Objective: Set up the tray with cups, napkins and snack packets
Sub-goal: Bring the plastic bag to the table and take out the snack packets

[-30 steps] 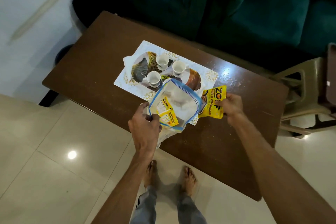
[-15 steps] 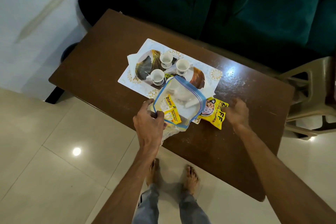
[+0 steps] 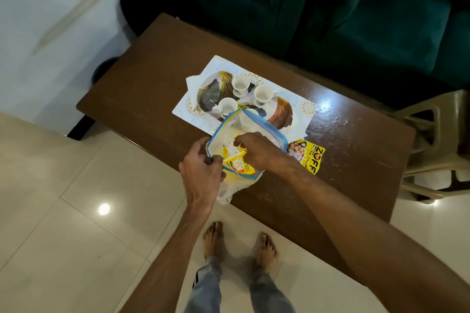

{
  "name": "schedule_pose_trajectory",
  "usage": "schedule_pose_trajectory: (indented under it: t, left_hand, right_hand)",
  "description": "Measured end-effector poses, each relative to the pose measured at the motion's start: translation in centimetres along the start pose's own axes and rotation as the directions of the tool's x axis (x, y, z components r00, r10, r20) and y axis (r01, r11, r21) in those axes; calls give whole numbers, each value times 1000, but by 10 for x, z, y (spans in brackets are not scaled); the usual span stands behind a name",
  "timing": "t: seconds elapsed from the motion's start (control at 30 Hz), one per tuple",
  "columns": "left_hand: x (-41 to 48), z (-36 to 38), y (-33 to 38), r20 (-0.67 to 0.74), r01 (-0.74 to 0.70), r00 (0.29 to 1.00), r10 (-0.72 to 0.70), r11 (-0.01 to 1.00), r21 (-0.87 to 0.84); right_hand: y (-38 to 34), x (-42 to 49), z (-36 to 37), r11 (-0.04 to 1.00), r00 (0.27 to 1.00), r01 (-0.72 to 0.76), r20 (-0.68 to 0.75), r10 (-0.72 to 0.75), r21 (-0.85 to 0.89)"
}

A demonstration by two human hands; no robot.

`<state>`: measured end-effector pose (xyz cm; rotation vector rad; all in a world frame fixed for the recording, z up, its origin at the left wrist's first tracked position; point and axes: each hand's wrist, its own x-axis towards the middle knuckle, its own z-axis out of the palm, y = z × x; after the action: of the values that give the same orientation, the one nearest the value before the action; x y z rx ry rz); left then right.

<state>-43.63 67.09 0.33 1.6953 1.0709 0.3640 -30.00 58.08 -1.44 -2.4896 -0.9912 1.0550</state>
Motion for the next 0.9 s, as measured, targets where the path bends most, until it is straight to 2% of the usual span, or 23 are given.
schedule_pose_trajectory:
  t: [0.1, 0.17, 0.23, 0.3, 0.37, 0.4, 0.47, 0.53, 0.73, 0.8, 0.9]
  left_hand:
    - [5, -7, -6, 2, 13, 1000, -13, 999, -38]
    - [7, -10, -12, 9, 24, 1000, -24, 998, -51]
    - [7, -11, -15, 26, 18, 1000, -16, 998, -65]
    - [7, -11, -17, 51, 6, 999, -2, 997, -74]
    - [10, -13, -22, 63, 12, 998, -6, 996, -89]
    - [12, -14, -24, 65, 17, 998, -11, 995, -97]
    - [15, -16, -26, 61, 30, 998, -22, 992, -123]
    - [18, -19, -26, 53, 30, 998, -22, 989, -148]
    - [27, -26, -28, 72, 15, 997, -5, 990, -143]
    - [27, -28, -30, 75, 21, 997, -11, 991, -133]
    - [27, -32, -33, 70, 25, 997, -16, 992, -125]
  right_hand:
    - [7, 25, 10, 972, 997, 60, 55, -49, -227]
    - [9, 36, 15, 892, 987, 152, 110, -116, -427]
    - [12, 42, 17, 707, 954, 300, 197, -227, -640]
    - [18, 44, 16, 429, 884, 437, 291, -365, -790]
    - [23, 51, 21, 163, 791, 512, 390, -472, -843]
    - [25, 52, 24, 78, 757, 527, 426, -495, -846]
    - [27, 57, 32, -18, 713, 555, 487, -504, -832]
    - [29, 63, 42, -43, 703, 569, 513, -493, -821]
    - [20, 57, 54, 31, 718, 635, 576, -390, -772]
    - [13, 51, 52, 108, 733, 649, 581, -354, -753]
    - [2, 41, 41, 308, 758, 640, 513, -403, -704]
